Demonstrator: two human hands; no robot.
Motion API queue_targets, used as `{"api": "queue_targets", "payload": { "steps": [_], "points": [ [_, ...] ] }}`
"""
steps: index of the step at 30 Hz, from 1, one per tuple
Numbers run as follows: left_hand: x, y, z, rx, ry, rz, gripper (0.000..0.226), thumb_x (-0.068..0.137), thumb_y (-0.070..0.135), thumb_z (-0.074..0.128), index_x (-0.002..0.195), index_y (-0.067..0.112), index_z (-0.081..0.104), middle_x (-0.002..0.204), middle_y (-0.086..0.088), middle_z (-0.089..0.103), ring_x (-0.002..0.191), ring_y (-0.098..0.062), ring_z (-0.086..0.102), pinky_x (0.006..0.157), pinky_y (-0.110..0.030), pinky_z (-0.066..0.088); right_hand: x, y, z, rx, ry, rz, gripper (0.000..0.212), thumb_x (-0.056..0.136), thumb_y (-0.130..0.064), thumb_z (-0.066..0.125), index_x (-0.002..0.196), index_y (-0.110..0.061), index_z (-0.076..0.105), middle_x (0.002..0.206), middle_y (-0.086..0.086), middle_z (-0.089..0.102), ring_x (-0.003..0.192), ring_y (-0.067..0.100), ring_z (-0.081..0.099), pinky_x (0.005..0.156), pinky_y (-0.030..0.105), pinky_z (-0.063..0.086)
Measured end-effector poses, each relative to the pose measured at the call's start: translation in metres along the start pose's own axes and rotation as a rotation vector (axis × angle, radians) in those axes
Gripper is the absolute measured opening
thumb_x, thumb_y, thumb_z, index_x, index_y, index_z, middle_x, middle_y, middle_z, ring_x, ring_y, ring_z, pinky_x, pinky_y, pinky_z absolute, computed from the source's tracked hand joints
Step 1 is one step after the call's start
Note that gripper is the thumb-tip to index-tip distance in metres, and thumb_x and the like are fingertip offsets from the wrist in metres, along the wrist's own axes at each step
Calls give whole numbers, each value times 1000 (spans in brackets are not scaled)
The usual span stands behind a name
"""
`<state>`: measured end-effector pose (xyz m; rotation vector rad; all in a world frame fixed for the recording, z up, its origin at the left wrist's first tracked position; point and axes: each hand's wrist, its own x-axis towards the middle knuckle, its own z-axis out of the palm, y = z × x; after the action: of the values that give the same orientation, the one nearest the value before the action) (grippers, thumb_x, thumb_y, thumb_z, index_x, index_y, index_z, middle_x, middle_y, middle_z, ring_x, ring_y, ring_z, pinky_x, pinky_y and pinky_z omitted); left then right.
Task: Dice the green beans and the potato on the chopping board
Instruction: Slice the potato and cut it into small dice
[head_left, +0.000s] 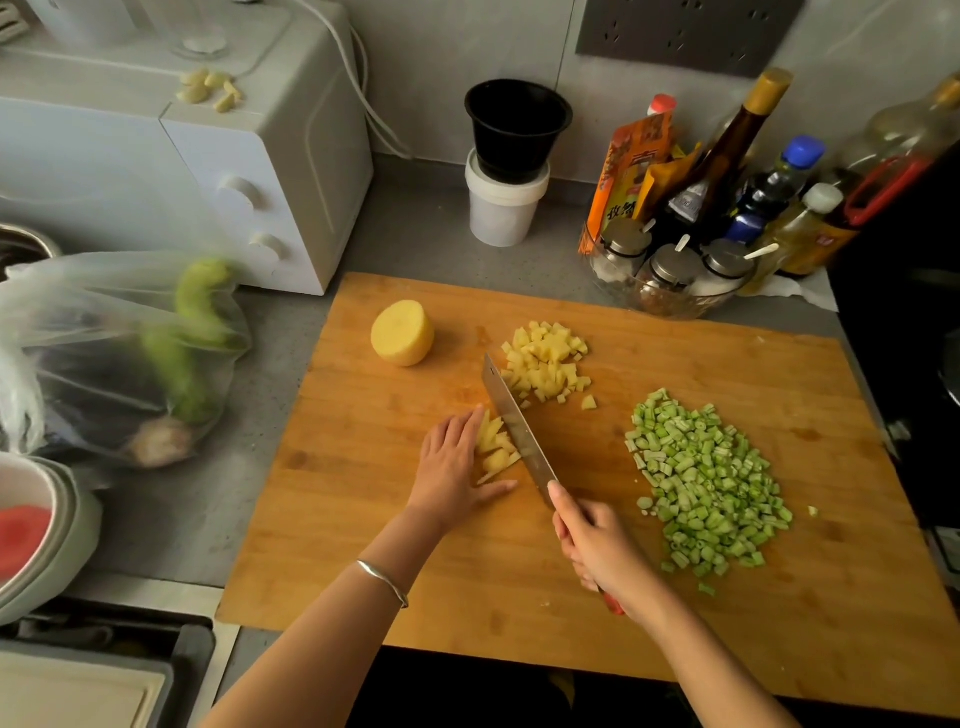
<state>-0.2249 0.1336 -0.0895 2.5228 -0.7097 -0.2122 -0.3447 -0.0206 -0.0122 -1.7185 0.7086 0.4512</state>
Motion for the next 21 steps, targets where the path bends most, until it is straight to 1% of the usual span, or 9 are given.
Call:
{"api": "queue_targets", "payload": {
  "steps": [2,6,8,10,12,13,16,18,21],
  "points": [
    [3,-3,3,9,3,19,95,73,73,43,149,19,22,145,-1,36,133,-22,27,111,-36,21,0,1,-2,-6,9,-12,49,95,-55,44,73,-12,47,46,-7,32,36,9,26,38,24,20],
    [5,-3,3,-31,46,69,83,78,71,34,142,19,38,135,-2,44,123,-20,34,104,-37,33,1,0,-2,9,30,6,50,94,-57,43,71,-13,46,46,-6,32,36,9,26,40,25,20],
    [5,-1,4,-62,59,94,75,82,66,37,141,19,41,132,-3,46,120,-20,36,103,-38,36,1,-2,0,20,1,14,49,94,-57,43,72,-13,45,47,-6,30,37,10,25,41,26,19],
    [4,0,4,-109,58,104,71,84,59,47,142,18,39,133,-3,47,121,-19,37,106,-35,34,2,-3,0,31,-23,14,49,95,-57,43,73,-13,45,46,-7,29,37,10,24,41,26,19],
    [0,-1,2,-170,50,77,75,83,55,55,144,18,33,134,-2,46,123,-17,36,107,-30,29,2,-3,-2,36,-12,11,50,94,-58,42,73,-13,45,45,-7,30,37,10,25,41,26,20],
    [-3,-2,2,-172,68,51,77,82,55,57,144,17,32,134,-2,47,123,-18,37,106,-30,30,2,-2,-3,34,-1,9,50,93,-59,42,73,-13,45,45,-8,31,36,10,26,41,27,20],
    [-13,-9,3,-60,189,-26,76,82,64,47,141,16,39,127,-1,52,112,-19,42,97,-35,39,3,-1,-1,39,6,14,50,94,-58,42,72,-13,44,44,-8,32,36,10,26,41,27,20],
    [-19,-12,3,-47,198,-35,73,82,65,42,139,20,42,123,0,54,105,-19,46,90,-35,42,4,-2,3,30,-12,1,49,95,-57,43,71,-14,45,44,-8,31,36,10,26,40,27,20],
    [-18,-12,2,-89,177,15,62,86,55,52,138,22,45,122,0,56,105,-19,51,90,-34,44,6,-5,6,18,-16,-32,49,94,-56,44,71,-13,46,45,-7,31,35,10,26,41,26,20]
  ]
}}
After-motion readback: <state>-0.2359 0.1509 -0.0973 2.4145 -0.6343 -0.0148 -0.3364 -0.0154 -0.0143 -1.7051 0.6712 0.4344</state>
